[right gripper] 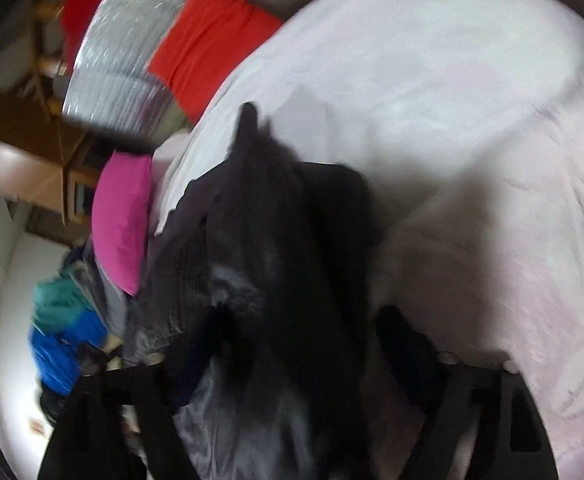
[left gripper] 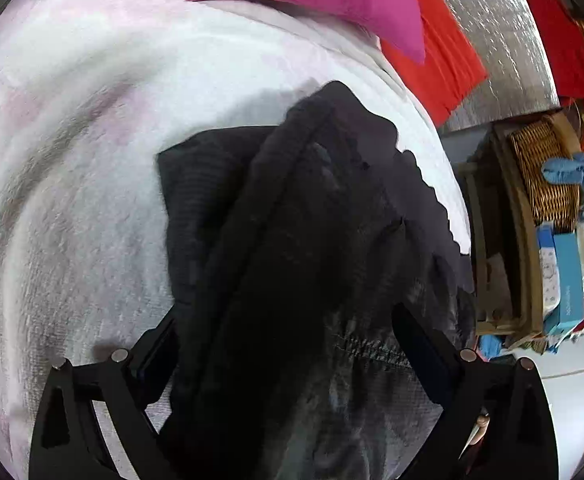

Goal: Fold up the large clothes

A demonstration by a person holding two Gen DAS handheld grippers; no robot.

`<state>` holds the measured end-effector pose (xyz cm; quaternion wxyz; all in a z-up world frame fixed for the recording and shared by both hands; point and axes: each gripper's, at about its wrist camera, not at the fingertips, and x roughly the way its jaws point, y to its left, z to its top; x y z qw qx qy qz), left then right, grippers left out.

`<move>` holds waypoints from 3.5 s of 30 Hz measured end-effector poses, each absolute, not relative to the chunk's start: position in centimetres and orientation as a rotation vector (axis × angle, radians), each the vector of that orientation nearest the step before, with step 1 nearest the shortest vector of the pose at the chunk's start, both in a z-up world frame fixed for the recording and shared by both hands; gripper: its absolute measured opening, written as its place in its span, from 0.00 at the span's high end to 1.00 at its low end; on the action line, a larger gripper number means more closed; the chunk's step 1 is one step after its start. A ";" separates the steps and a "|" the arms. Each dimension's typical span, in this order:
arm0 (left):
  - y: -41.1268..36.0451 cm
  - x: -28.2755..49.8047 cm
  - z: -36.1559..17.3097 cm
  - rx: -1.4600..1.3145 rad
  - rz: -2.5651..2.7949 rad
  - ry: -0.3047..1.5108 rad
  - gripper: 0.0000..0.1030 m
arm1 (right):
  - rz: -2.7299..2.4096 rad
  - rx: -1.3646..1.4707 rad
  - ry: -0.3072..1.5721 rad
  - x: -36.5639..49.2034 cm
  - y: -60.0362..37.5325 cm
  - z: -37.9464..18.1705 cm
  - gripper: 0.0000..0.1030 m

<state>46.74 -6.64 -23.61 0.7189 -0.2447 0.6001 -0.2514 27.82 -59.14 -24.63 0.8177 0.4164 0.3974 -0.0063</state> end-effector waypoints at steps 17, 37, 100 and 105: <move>-9.4 47.3 -21.8 -0.480 -0.501 1.151 0.28 | -0.243 0.546 0.693 32.1 -53.8 -18.6 0.74; -10.4 47.1 -20.5 -0.284 -0.272 1.123 0.22 | -0.356 0.832 0.762 25.0 -56.2 -23.0 0.31; -17.9 42.0 -20.9 0.327 -0.216 0.822 0.05 | -0.120 0.301 0.795 29.3 -38.4 -21.9 0.61; -17.7 42.2 -21.1 0.312 -0.223 0.821 0.03 | -0.125 0.273 0.773 29.1 -37.9 -22.1 0.61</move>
